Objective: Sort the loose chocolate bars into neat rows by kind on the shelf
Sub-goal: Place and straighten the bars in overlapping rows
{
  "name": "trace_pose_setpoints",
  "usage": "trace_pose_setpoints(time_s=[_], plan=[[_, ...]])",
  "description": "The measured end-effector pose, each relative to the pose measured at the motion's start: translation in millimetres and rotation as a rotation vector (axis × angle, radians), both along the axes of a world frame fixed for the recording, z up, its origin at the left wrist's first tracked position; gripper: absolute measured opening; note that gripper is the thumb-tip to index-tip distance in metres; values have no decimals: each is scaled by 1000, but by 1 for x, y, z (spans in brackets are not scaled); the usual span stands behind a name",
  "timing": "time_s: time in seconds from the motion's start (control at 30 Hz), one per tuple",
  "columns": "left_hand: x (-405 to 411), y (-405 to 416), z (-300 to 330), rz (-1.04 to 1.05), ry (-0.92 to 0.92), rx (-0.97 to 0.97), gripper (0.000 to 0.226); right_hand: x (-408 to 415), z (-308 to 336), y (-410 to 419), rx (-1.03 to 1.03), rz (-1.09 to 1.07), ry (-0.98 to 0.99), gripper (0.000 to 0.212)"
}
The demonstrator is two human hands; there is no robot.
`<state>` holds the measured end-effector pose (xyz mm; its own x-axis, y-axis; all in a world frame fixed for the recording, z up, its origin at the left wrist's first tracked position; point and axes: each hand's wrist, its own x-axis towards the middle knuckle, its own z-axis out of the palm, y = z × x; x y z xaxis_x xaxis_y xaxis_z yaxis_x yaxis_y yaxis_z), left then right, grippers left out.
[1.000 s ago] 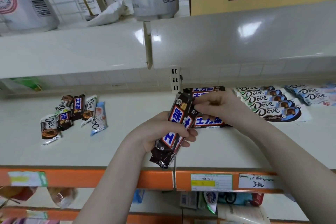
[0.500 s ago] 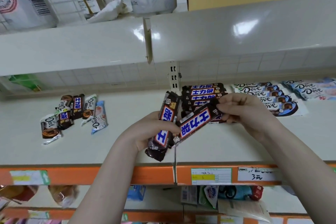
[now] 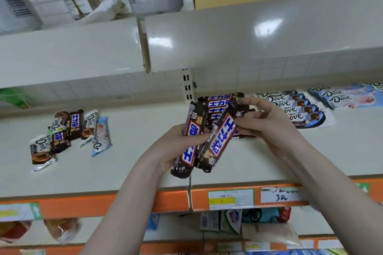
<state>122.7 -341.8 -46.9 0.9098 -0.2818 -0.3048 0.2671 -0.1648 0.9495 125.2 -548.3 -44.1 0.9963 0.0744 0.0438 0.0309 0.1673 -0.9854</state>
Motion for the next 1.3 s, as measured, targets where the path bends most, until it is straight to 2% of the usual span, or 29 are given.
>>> trace_pose_setpoints(time_s=[0.13,0.23,0.37,0.43,0.6,0.67,0.77,0.97,1.23,1.3], plan=[[6,-14,8,57,-91,-32,15,2,2,16,-69,-29,-32,41],[8,-19,8,151,-79,-117,21,2,0,21,-105,-85,-83,35],[7,-20,5,294,-26,-310,35,-9,-5,18,-330,86,-63,33],[5,-22,6,318,1,-389,30,-14,-9,17,-423,153,-63,33],[2,-21,4,436,41,-465,8,-17,-14,-2,-389,158,-55,23],[3,-14,2,431,15,-393,8,-18,-14,-12,-402,189,-39,25],[2,-7,-3,332,10,-188,12,-21,-16,-28,-436,207,-18,25],[1,-12,-11,160,16,122,12,-14,-24,-43,-489,-27,-37,23],[6,-15,-17,147,-70,301,11,-2,-40,-38,-879,-176,-232,29],[8,-15,-18,139,-104,354,12,-3,-42,-37,-912,-190,-285,30]])
